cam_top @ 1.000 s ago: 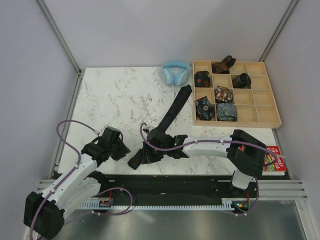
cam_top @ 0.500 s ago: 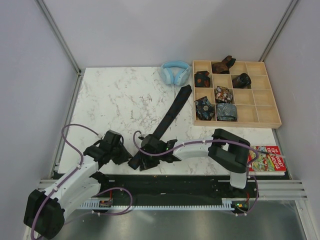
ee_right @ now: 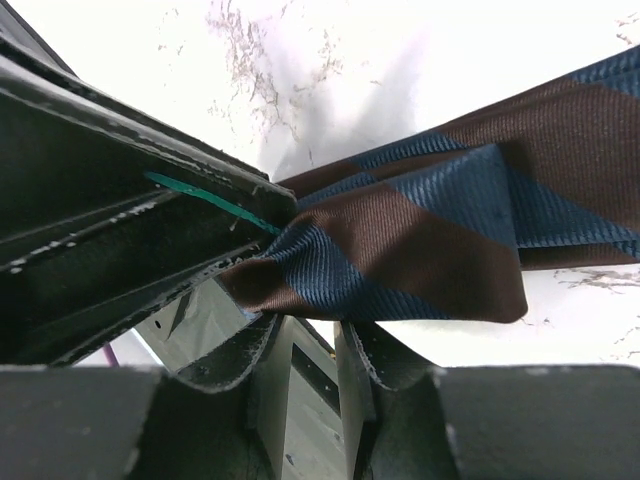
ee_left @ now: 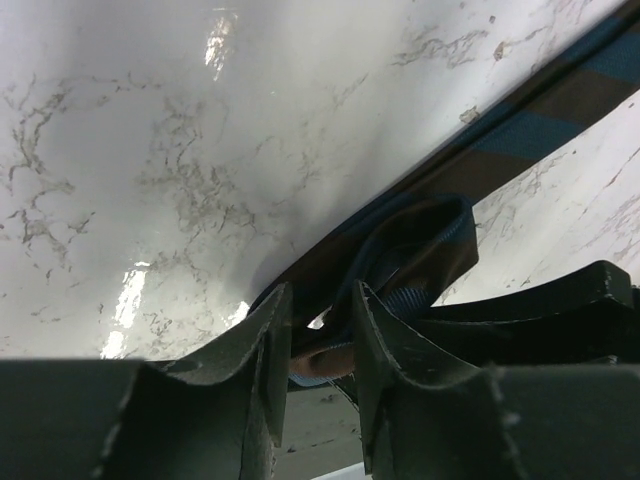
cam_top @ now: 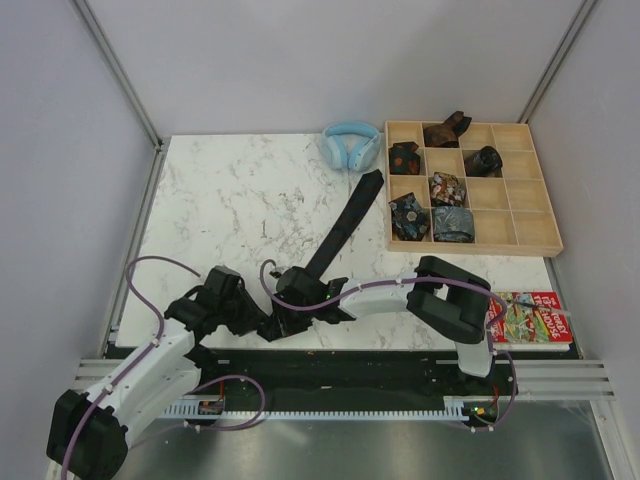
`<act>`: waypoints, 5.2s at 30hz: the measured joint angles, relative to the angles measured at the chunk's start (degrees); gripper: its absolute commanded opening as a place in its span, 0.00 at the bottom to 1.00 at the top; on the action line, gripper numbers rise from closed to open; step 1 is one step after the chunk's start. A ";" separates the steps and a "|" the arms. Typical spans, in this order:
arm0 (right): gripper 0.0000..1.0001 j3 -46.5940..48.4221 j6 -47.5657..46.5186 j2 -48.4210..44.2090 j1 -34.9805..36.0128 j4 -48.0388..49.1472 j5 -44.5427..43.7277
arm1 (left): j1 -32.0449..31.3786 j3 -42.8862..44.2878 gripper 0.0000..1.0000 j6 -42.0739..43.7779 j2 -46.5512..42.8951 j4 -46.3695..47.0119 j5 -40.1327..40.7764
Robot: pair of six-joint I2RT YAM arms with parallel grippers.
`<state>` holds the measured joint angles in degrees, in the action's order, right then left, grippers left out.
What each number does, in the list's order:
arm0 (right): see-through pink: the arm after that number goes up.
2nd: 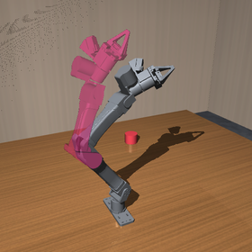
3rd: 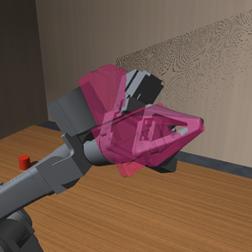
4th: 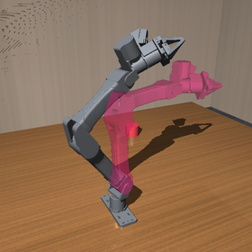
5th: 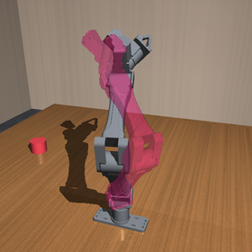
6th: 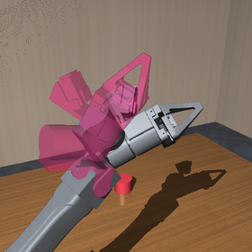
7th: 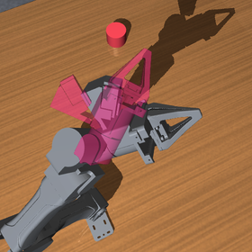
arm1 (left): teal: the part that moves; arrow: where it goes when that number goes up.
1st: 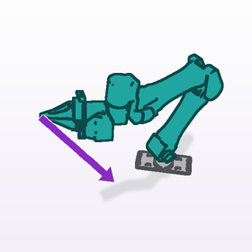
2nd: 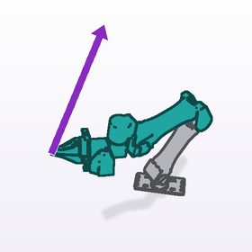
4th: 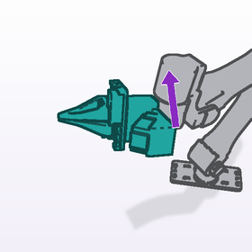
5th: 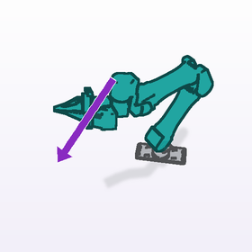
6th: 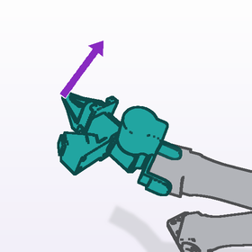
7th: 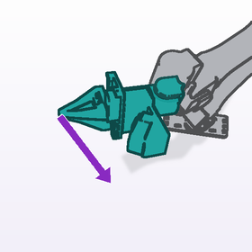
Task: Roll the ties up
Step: Roll the tie at the center of the board.
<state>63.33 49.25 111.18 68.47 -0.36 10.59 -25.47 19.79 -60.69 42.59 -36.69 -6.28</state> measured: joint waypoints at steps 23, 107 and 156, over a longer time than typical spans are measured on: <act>0.20 -3.96 -5.62 -12.72 -2.49 -9.60 2.03 | -0.07 -0.07 0.66 -7.08 -13.44 -6.97 3.26; 0.12 -0.72 -0.28 1.99 -13.29 5.86 13.79 | -13.90 6.69 0.02 -15.30 2.29 -9.22 10.34; 0.18 2.56 3.76 3.17 -10.86 3.39 7.41 | -13.92 22.80 0.02 -5.99 20.63 -11.78 15.39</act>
<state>65.89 53.01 114.34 57.60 3.03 18.00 -39.40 42.59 -66.67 63.22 -48.47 9.10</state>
